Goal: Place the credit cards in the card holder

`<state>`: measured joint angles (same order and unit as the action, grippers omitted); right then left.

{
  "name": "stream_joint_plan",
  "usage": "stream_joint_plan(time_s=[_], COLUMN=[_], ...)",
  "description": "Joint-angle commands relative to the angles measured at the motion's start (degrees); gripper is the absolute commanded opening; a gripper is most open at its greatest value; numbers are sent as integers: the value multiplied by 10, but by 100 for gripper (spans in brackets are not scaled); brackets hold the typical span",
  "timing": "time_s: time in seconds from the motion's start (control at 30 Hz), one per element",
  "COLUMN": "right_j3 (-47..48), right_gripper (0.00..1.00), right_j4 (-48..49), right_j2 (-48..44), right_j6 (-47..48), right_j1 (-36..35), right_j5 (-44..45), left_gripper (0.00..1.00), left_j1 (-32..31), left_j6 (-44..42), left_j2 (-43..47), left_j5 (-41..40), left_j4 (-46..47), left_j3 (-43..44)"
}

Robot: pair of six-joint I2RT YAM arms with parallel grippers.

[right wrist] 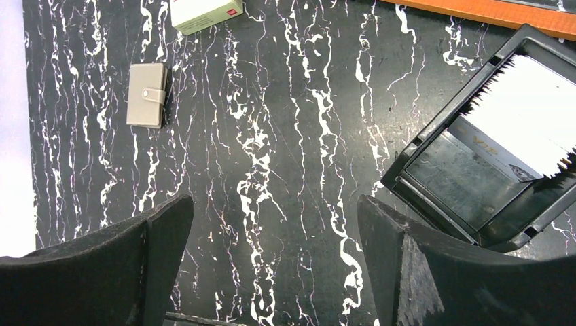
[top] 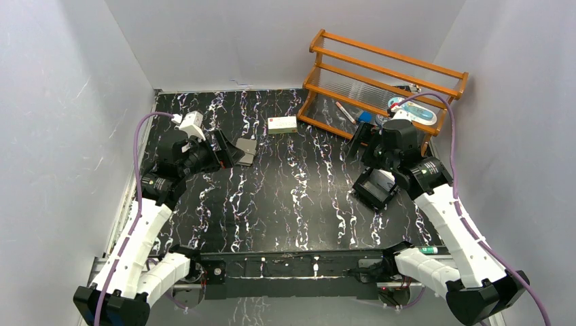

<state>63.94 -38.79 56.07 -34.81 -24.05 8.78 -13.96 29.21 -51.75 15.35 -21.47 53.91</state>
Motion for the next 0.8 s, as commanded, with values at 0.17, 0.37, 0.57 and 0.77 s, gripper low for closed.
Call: stream_joint_plan(time_s=[0.17, 0.37, 0.57, 0.77], right_j3=[9, 8, 21, 27], right_gripper=[98, 98, 98, 98], right_j4=[29, 30, 18, 36], right_j2=[-15, -20, -30, -50], right_j6=[3, 11, 27, 70], right_j1=[3, 3, 2, 3], right_j5=[-12, -26, -26, -83], left_gripper=[99, 99, 99, 84], left_j1=[5, 5, 6, 9], left_j6=[-21, -40, -29, -89], left_j2=[-4, -86, -213, -376], left_j5=[-27, -85, -120, -136], left_j4=[-14, -21, 6, -51], left_j3=[-5, -5, 38, 147])
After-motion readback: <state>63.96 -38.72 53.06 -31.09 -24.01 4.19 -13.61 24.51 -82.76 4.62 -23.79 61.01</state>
